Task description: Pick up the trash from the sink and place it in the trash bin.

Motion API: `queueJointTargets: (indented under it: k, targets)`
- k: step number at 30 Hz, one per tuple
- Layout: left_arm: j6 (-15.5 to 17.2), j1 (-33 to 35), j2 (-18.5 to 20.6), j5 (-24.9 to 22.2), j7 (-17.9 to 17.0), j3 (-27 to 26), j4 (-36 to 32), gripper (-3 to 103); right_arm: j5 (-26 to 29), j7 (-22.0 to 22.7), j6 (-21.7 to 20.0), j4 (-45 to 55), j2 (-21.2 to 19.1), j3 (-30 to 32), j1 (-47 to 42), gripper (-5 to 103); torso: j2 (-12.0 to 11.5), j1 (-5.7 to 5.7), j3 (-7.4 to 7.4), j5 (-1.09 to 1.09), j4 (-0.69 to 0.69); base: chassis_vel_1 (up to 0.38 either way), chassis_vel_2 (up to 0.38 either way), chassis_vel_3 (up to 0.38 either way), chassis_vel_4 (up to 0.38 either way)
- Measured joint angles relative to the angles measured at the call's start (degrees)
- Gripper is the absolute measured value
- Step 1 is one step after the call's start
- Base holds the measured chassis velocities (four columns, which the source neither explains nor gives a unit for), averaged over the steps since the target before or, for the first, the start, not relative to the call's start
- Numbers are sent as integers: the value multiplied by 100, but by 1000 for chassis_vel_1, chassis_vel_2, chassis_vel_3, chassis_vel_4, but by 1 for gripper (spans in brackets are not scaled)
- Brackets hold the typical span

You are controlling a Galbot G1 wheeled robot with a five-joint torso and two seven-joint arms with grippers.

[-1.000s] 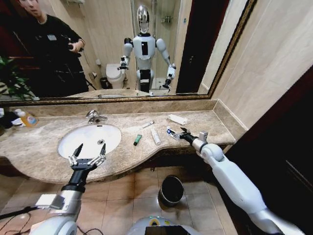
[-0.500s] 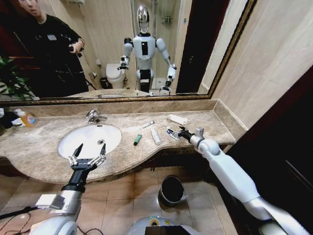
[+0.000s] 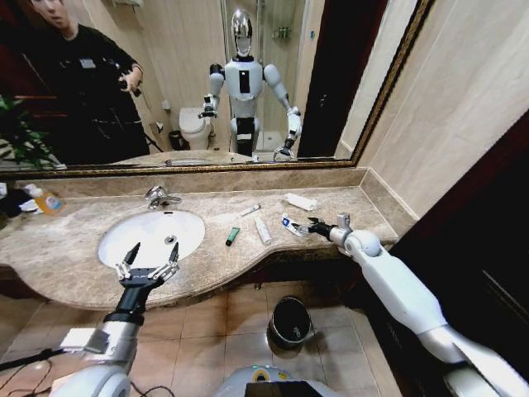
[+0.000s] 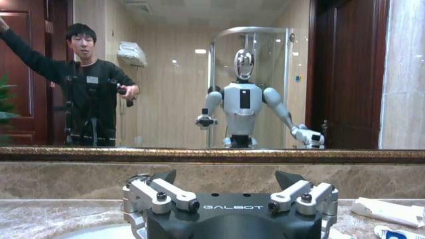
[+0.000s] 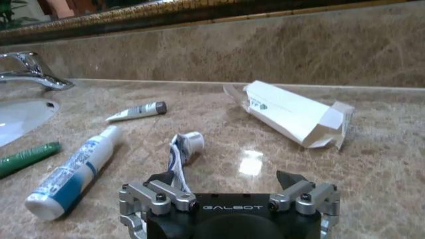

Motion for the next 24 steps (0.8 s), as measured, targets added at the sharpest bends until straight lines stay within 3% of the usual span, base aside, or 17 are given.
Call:
queueJointTargets:
  k: [2, 5, 8, 10, 11, 14, 17, 19, 21, 23, 24]
  targets:
    - [0, 0, 0, 0, 0, 0, 0, 100, 3, 0, 0, 8, -5, 1, -25, 102, 0, 0, 0, 0, 0, 0, 0, 0, 0]
    - [0, 0, 0, 0, 0, 0, 0, 100, 19, 0, 7, 43, -2, 28, -91, 96, 0, 0, 0, 1, 0, 0, 0, 0, 0]
    - [0, 0, 0, 0, 0, 0, 0, 100, 25, 0, 18, 71, 14, 66, -142, 82, 0, 0, 0, 0, 0, 0, 0, 0, 0]
    - [0, 0, 0, 0, 0, 0, 0, 100, 28, 0, 27, 85, 19, 82, -163, 82, 0, 0, 0, 1, 0, 0, 0, 0, 0]
    - [0, 0, 0, 0, 0, 0, 0, 100, 31, 1, 45, 102, 23, 95, -180, 71, 0, 0, 0, 1, 0, 0, 0, 0, 0]
    - [0, 0, 0, 0, 0, 0, 0, 100, 37, 2, 80, 121, 22, 105, -194, 66, 1, 0, 0, 1, 0, 0, 0, 0, 0]
    - [0, 0, 0, 0, 0, 0, 0, 100, 48, 6, 107, 161, 6, 119, -212, 48, 1, 0, 0, 1, 0, 0, 0, 0, 0]
    - [0, 0, 0, 0, 0, 0, 0, 100, 52, 7, 115, 173, 3, 128, -220, 48, 1, 0, 0, 0, 0, 0, 0, 0, 0]
    - [0, 0, 0, 0, 0, 0, 0, 100, 56, 13, 182, 215, -3, 159, -282, 32, 1, 0, 0, 0, 0, 0, 0, 0, 0]
    - [0, 0, 0, 0, 0, 0, 0, 100, 56, 15, 193, 226, -4, 164, -298, 32, 1, 0, 0, 1, 0, 0, 0, 0, 0]
    - [0, 0, 0, 0, 0, 0, 0, 100, 57, 19, 223, 259, -7, 176, -349, 27, 1, 0, 0, 0, 0, 0, 0, 0, 0]
